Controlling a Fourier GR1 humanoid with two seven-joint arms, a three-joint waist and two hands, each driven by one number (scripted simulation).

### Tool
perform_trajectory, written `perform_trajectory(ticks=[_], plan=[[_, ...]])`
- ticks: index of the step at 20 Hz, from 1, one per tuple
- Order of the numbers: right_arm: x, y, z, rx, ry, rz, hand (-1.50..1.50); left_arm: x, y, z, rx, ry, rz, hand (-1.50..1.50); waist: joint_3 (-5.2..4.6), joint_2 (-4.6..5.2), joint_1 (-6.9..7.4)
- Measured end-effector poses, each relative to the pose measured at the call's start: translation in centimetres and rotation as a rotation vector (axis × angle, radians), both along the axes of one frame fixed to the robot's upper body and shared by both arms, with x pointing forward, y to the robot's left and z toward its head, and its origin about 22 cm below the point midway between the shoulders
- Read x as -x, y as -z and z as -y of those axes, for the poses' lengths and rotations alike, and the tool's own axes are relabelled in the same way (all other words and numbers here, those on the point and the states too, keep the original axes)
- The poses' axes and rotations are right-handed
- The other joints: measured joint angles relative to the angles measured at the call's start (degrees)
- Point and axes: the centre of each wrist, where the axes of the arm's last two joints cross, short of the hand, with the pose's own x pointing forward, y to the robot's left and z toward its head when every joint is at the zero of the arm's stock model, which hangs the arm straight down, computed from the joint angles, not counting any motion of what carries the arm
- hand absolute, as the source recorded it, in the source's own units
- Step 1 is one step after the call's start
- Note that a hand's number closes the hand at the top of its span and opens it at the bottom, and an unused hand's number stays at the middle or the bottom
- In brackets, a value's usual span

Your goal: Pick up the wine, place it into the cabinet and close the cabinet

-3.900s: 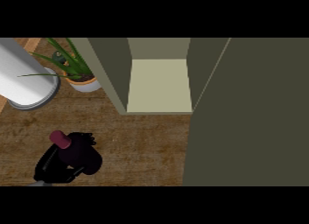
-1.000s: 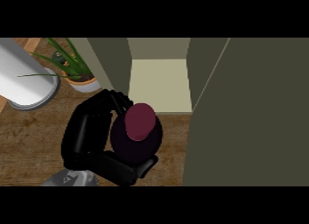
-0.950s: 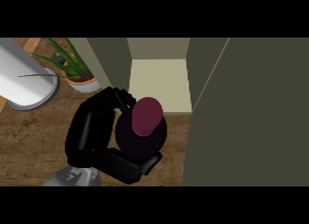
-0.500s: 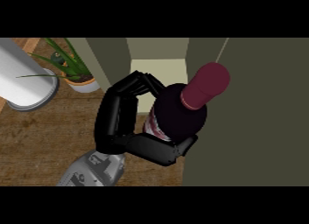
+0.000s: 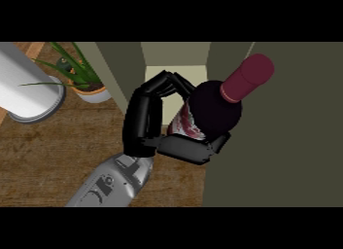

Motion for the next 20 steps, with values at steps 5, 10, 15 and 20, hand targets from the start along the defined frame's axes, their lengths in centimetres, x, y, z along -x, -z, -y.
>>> perform_trajectory(ticks=[5,10,15,20], plan=[[0.0,0.2,0.1,0.001,0.002,0.01,-1.5,-0.7,0.9,0.6,0.015,-0.012,-0.017,1.5,-0.01,0.04,0.0],[-0.1,0.0,-0.3,-0.008,-0.009,0.004,-1.5,-1.0,2.1,0.0,0.059,-0.026,-0.039,1.5,-0.02,0.04,0.09],[-0.5,-0.5,-0.8,-0.022,-0.01,0.011,-1.5,-2.0,4.4,-0.1,0.051,-0.05,-0.046,1.5,-0.03,0.09,0.06],[-0.3,-0.8,-0.5,-0.005,0.002,0.005,-1.5,-2.1,6.7,-0.2,-0.016,-0.084,-0.042,1.5,-0.03,0.04,-0.04]])
